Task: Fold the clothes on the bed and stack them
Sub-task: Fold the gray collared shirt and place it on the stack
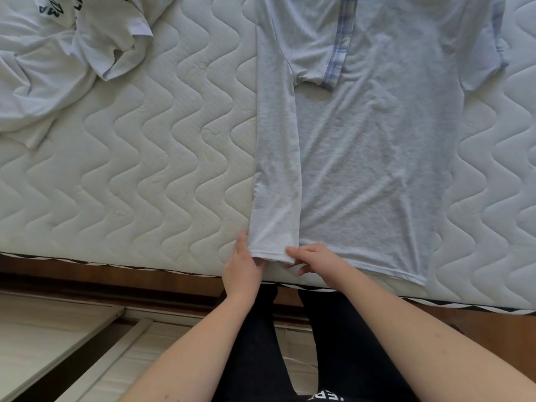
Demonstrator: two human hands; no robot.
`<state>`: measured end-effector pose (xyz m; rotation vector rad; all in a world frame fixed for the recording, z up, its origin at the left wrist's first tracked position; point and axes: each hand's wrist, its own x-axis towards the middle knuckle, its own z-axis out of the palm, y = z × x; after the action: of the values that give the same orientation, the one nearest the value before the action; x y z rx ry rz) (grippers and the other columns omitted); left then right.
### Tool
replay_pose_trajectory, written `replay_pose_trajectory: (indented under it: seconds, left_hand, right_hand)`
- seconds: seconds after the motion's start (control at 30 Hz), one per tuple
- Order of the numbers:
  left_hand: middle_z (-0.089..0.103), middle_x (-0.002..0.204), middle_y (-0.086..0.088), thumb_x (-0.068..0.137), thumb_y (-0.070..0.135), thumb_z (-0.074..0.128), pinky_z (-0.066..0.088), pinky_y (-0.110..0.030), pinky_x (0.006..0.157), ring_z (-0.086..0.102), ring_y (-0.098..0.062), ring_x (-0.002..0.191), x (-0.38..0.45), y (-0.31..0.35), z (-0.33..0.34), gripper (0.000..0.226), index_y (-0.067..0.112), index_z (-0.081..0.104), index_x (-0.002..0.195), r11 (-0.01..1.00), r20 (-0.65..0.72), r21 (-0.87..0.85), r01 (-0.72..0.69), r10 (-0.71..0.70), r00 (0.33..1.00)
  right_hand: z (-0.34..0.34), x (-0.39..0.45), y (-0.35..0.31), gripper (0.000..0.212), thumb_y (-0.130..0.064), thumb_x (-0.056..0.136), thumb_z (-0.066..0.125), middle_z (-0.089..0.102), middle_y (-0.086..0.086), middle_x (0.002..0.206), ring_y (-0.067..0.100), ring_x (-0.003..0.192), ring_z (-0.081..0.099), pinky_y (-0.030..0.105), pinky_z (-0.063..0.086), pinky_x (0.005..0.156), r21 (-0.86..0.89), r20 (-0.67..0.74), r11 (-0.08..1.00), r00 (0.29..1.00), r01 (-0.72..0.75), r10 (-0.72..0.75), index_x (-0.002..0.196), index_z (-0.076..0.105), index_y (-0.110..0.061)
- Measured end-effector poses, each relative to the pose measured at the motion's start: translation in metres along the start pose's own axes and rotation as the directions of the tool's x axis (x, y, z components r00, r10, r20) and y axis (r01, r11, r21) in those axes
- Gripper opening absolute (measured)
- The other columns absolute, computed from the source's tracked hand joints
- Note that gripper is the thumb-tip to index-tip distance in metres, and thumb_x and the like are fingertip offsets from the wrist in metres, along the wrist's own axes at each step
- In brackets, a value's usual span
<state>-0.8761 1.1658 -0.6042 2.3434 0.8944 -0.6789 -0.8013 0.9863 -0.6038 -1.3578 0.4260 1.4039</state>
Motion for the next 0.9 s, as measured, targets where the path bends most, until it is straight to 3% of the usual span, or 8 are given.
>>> replay_pose_trajectory:
  seconds: [0.1, 0.2, 0.37, 0.53, 0.63, 0.73, 0.9]
  left_hand:
    - [0.066, 0.087, 0.001, 0.091, 0.029, 0.053, 0.047, -0.036, 0.059, 0.055, -0.023, 0.067, 0.01, 0.003, 0.001, 0.037, 0.034, 0.036, 0.124, 0.992, -0.053, 0.047, 0.113, -0.11, 0.992]
    - [0.053, 0.07, 0.005, 0.092, 0.021, 0.05, 0.039, -0.033, 0.058, 0.049, -0.022, 0.063, 0.018, 0.005, -0.002, 0.035, 0.03, 0.044, 0.126, 0.992, -0.083, 0.087, 0.093, -0.086, 0.993]
    - [0.067, 0.091, -0.003, 0.092, 0.026, 0.055, 0.049, -0.037, 0.065, 0.063, -0.028, 0.081, 0.013, 0.001, -0.011, 0.046, 0.03, 0.043, 0.136, 0.999, -0.035, 0.032, -0.042, 0.043, 0.998]
    - [0.065, 0.106, 0.002, 0.091, 0.021, 0.056, 0.05, -0.035, 0.067, 0.061, -0.024, 0.084, 0.0, -0.011, -0.014, 0.059, 0.028, 0.037, 0.146, 0.981, 0.035, 0.073, -0.182, 0.18, 0.983]
    - [0.065, 0.101, 0.0, 0.094, 0.021, 0.052, 0.049, -0.035, 0.063, 0.059, -0.022, 0.076, -0.001, -0.016, -0.014, 0.06, 0.028, 0.032, 0.15, 0.978, 0.049, 0.106, -0.179, 0.175, 0.983]
    - [0.064, 0.096, -0.001, 0.096, 0.019, 0.047, 0.044, -0.034, 0.061, 0.056, -0.02, 0.073, 0.001, -0.019, -0.011, 0.065, 0.03, 0.019, 0.154, 0.974, 0.084, 0.185, -0.13, 0.117, 0.99]
    - [0.061, 0.096, -0.001, 0.094, 0.012, 0.044, 0.042, -0.034, 0.064, 0.058, -0.02, 0.077, 0.0, -0.013, -0.001, 0.092, 0.034, -0.028, 0.148, 0.867, 0.141, 0.458, -0.194, 0.145, 0.979]
  right_hand:
    - [-0.001, 0.0, -0.001, 0.033, -0.035, 0.093, 0.063, 0.075, 0.006, 0.103, 0.016, 0.101, 0.07, 0.025, 0.052, 0.075, 0.107, 0.016, 0.994, 1.0, 0.009, -0.011, 0.103, 0.074, -0.005]
    - [-0.003, 0.0, -0.005, 0.04, -0.038, 0.092, 0.064, 0.074, 0.006, 0.107, 0.018, 0.102, 0.07, 0.025, 0.053, 0.075, 0.135, -0.007, 0.99, 0.999, 0.041, -0.04, 0.107, 0.072, -0.001]
    - [-0.003, 0.002, -0.012, 0.022, -0.036, 0.092, 0.066, 0.075, -0.004, 0.101, 0.016, 0.097, 0.071, 0.024, 0.053, 0.07, 0.129, -0.053, 0.989, 0.996, 0.074, -0.068, 0.082, 0.078, -0.022]
    - [-0.008, 0.002, -0.01, 0.015, -0.036, 0.093, 0.064, 0.075, -0.004, 0.094, 0.009, 0.078, 0.07, 0.023, 0.051, 0.064, -0.075, -0.201, 0.997, 0.978, 0.034, -0.049, 0.098, 0.072, -0.024]
    - [-0.008, 0.001, -0.003, 0.016, -0.035, 0.091, 0.067, 0.07, -0.003, 0.075, 0.003, 0.062, 0.065, 0.019, 0.048, 0.053, -0.185, -0.253, 0.982, 0.968, -0.042, -0.007, 0.088, 0.07, -0.02]
    - [-0.003, 0.005, 0.004, 0.028, -0.04, 0.089, 0.067, 0.065, -0.007, 0.063, 0.007, 0.058, 0.066, 0.025, 0.046, 0.055, -0.302, -0.349, 0.947, 0.937, -0.106, -0.007, 0.076, 0.066, -0.015]
    - [0.003, 0.009, 0.005, 0.036, -0.048, 0.093, 0.055, 0.073, -0.002, 0.077, 0.016, 0.068, 0.07, 0.034, 0.057, 0.073, -0.532, -0.394, 0.808, 0.919, -0.253, 0.028, 0.078, 0.065, -0.017]
